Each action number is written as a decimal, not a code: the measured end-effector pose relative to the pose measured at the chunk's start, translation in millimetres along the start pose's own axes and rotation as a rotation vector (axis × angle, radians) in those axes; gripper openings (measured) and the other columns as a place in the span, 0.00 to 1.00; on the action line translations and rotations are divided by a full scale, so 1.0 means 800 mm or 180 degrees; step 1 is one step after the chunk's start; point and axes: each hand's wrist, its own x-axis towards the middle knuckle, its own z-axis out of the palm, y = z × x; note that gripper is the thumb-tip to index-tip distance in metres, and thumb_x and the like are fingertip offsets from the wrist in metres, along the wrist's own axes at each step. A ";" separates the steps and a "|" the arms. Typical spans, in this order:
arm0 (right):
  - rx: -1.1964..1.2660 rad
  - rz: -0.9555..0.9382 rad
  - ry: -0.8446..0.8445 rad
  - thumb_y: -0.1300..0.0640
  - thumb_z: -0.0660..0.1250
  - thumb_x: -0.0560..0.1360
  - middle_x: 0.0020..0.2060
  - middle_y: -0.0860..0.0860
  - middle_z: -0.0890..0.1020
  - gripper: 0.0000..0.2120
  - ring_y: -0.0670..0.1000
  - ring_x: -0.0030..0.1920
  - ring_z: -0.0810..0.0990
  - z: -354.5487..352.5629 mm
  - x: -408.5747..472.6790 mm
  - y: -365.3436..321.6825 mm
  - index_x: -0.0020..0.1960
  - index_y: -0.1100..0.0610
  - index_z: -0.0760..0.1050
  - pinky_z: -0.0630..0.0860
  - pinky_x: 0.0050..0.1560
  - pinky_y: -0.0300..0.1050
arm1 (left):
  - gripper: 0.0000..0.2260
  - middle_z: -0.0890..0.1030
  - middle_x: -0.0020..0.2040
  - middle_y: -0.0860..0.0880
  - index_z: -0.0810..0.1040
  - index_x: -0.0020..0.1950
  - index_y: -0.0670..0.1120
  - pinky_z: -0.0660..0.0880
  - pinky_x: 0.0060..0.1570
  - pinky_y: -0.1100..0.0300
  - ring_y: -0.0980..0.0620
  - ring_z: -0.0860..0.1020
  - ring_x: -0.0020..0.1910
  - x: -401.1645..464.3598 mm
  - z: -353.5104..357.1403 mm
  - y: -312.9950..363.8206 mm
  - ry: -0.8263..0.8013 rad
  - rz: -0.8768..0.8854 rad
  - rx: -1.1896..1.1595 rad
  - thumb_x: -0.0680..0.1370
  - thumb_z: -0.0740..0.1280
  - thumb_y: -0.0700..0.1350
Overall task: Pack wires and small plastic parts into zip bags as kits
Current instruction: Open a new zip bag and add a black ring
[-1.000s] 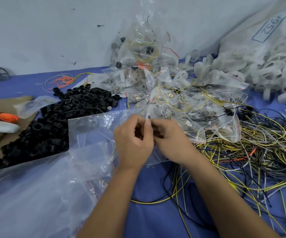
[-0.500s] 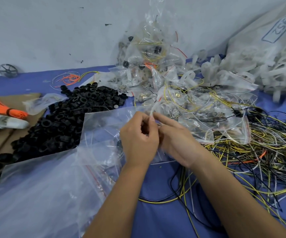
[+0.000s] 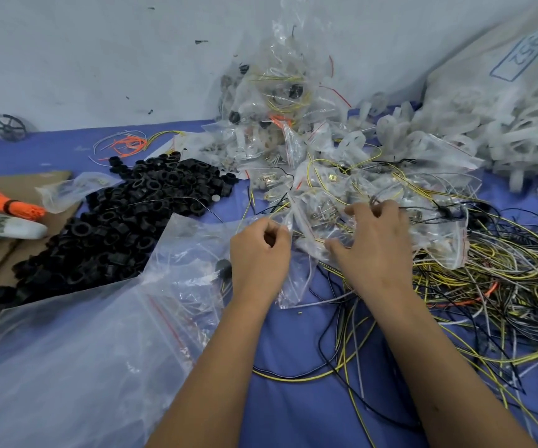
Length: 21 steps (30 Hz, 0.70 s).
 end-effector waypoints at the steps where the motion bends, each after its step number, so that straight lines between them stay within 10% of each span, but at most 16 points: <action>1: -0.0089 0.0047 0.0060 0.44 0.77 0.69 0.61 0.57 0.69 0.30 0.60 0.63 0.67 -0.001 0.001 0.001 0.66 0.53 0.73 0.70 0.60 0.52 | 0.13 0.77 0.29 0.62 0.75 0.33 0.52 0.67 0.34 0.71 0.62 0.74 0.30 0.000 0.000 0.000 0.0006 -0.0017 -0.0031 0.78 0.69 0.44; 13: 0.0290 0.0388 0.0498 0.57 0.73 0.75 0.49 0.57 0.83 0.13 0.59 0.52 0.79 -0.007 0.014 0.027 0.58 0.60 0.80 0.76 0.50 0.50 | 0.13 0.77 0.29 0.61 0.75 0.33 0.51 0.68 0.34 0.70 0.61 0.73 0.29 -0.001 0.000 0.000 0.0006 -0.0045 -0.0072 0.78 0.70 0.45; 18: 0.1686 0.0080 0.1210 0.53 0.67 0.80 0.35 0.48 0.77 0.09 0.48 0.37 0.74 -0.015 0.014 0.016 0.45 0.57 0.75 0.69 0.38 0.46 | 0.13 0.77 0.30 0.61 0.75 0.34 0.51 0.68 0.33 0.71 0.61 0.74 0.30 -0.001 0.000 0.001 -0.0011 -0.0100 -0.0053 0.78 0.70 0.45; 21: 0.3170 0.0360 0.0621 0.51 0.62 0.83 0.37 0.56 0.75 0.13 0.49 0.38 0.72 -0.017 0.013 0.000 0.43 0.57 0.71 0.72 0.40 0.52 | 0.10 0.79 0.32 0.60 0.76 0.37 0.51 0.68 0.34 0.70 0.61 0.74 0.31 -0.002 0.000 0.007 0.0020 -0.0056 -0.0219 0.78 0.69 0.47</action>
